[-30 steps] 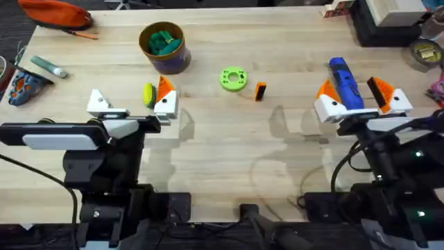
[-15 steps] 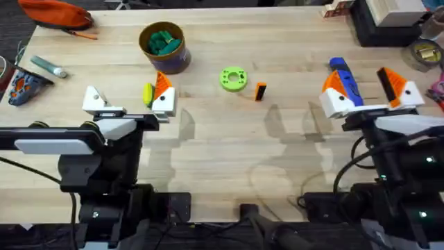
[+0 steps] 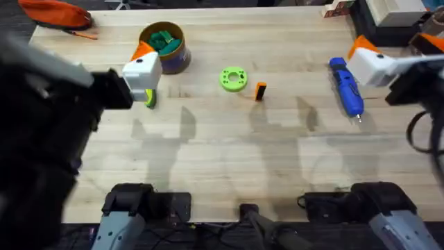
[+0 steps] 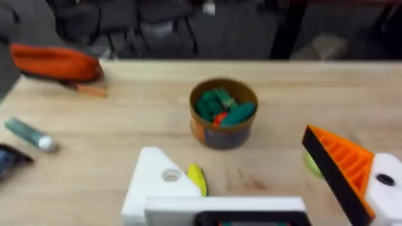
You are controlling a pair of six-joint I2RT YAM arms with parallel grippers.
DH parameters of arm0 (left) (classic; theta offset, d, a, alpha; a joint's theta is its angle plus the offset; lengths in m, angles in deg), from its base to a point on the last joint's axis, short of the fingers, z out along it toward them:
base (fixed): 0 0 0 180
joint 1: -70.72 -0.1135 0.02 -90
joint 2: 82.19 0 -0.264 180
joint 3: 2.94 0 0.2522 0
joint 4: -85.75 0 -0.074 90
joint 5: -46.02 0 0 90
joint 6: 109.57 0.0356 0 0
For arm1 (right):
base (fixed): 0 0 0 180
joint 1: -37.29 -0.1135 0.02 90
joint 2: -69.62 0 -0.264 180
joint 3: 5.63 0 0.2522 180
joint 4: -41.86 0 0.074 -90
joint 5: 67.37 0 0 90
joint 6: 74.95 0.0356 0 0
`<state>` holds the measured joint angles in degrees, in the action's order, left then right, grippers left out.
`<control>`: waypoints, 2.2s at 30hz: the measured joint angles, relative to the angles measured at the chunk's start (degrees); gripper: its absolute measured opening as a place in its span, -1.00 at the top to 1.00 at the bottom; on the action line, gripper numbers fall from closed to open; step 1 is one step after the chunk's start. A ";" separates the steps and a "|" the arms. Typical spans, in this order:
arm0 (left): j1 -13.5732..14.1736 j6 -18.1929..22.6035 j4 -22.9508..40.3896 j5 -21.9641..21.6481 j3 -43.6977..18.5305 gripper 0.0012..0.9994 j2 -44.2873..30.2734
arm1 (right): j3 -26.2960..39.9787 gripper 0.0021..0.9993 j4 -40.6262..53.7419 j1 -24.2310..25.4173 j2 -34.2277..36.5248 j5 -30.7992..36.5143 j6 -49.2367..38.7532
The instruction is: Pick up the gripper from the table and insert it into the empty holder that is missing its gripper. Then pick up a screw, insert it into the mounting hole, and use the screwdriver to tighten it. Finally, clean up the table by picking up the vegetable and placing it into the bucket.
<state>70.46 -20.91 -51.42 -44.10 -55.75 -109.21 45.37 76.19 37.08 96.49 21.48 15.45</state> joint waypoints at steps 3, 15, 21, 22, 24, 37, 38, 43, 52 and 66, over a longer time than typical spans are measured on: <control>0.00 -0.02 7.20 0.00 -6.53 -0.97 -8.23 | 8.13 -0.98 9.24 0.00 9.18 -0.01 0.00; 0.00 -1.75 25.23 0.30 -20.88 -0.97 -28.67 | 25.60 -0.98 31.78 0.00 29.66 -0.17 0.00; 0.00 -1.99 25.65 0.31 -21.43 -0.97 -31.97 | 26.50 -0.99 33.90 0.00 30.73 -0.19 0.02; 0.00 -2.01 25.80 0.31 -21.43 -0.97 -32.14 | 26.53 -0.99 33.90 0.00 30.73 -0.19 0.02; 0.01 -2.12 25.91 0.29 -21.43 -0.97 -32.18 | 26.53 -0.99 33.82 0.00 30.75 -0.19 0.02; -6.45 -1.64 30.91 -0.53 -21.64 -0.97 -35.96 | 26.57 -0.99 34.57 0.00 30.73 -0.19 0.02; -7.66 -1.34 31.07 0.06 -21.64 -0.97 -37.37 | 26.57 -0.99 34.57 0.00 30.76 -0.19 0.02; -9.34 -0.49 30.33 1.71 -21.64 -0.97 -44.39 | 26.57 -0.99 34.75 0.00 30.73 -0.19 0.02; -10.03 0.20 26.44 2.12 -21.67 -0.97 -58.99 | 26.57 -0.99 34.81 0.00 30.73 -0.19 0.02; -10.01 1.74 24.64 2.49 -21.67 0.90 -61.67 | 26.57 -0.99 34.83 0.00 30.73 -0.19 0.19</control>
<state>60.45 -19.17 -26.78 -41.61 -77.41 -170.88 71.94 111.01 37.08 127.23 21.29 15.65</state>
